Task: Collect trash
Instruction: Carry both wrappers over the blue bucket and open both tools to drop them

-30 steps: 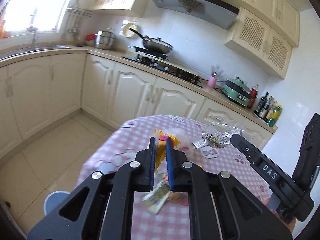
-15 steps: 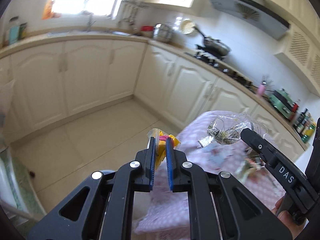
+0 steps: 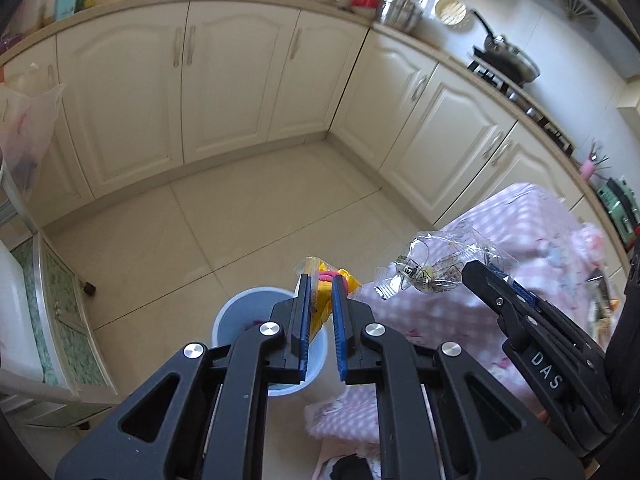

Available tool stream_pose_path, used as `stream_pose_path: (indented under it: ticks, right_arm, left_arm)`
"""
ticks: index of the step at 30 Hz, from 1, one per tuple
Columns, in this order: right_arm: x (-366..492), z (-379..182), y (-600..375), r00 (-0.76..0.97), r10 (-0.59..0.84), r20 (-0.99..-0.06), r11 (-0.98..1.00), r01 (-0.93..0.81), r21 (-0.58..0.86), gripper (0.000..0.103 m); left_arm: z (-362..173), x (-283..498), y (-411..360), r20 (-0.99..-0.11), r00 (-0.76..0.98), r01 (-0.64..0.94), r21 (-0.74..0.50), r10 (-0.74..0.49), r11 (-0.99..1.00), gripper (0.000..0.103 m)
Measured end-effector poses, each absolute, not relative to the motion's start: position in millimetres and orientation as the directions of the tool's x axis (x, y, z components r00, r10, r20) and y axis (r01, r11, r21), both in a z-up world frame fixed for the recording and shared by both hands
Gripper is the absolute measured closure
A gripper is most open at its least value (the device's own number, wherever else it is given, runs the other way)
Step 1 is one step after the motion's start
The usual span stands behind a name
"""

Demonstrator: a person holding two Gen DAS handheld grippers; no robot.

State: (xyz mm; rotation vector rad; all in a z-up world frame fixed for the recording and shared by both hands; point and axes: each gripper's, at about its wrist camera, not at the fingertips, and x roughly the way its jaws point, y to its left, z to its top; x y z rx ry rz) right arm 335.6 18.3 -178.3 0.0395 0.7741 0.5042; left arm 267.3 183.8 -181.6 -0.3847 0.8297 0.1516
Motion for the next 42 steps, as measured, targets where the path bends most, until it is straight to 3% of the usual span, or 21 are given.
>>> stream_pose_path:
  ticks: [4,8,9,27,30,31,33,42]
  right_arm:
    - [349,-196,25,0.608,0.425,-0.671,0.893,-0.404,0.200,0.089]
    - [358,-204,22,0.615,0.411,-0.673,0.900,-0.390,0.194,0.089]
    - [360,-205,20,0.616,0.410,-0.673,0.901,-0.387,0.195,0.089]
    - [369,-222,57,0.564,0.461,-0.685,0.869,-0.442,0.221,0.086]
    - [372,-221,68,0.576,0.465,-0.672,0.867,-0.448,0.216,0.079]
    - [372,-221,71,0.576,0.467,-0.671,0.866,-0.451,0.215,0.069]
    - [373,-220,76,0.588,0.456,-0.669,0.871,-0.450,0.198,0.063]
    - [366,-196,63,0.623,0.450,-0.640,0.879,-0.437,0.192,0.059]
  left_arm:
    - [-193,283,187,-0.749,0.662,-0.273,-0.283,-0.034,0.920,0.088]
    - [-197,293,188,-0.739,0.673,-0.276,-0.289,-0.031,0.917,0.062]
    - [-198,294,189,-0.738,0.674,-0.278,-0.291,-0.030,0.915,0.061]
    - [-208,278,207,-0.757,0.653,-0.339,-0.292,0.000,0.895,0.060]
    - [-209,276,213,-0.757,0.653,-0.347,-0.295,0.003,0.890,0.060]
    - [-208,276,215,-0.756,0.654,-0.351,-0.299,0.004,0.887,0.060]
    - [-207,275,216,-0.756,0.654,-0.358,-0.299,0.010,0.885,0.060]
    - [-185,271,204,-0.726,0.688,-0.327,-0.316,-0.006,0.891,0.060]
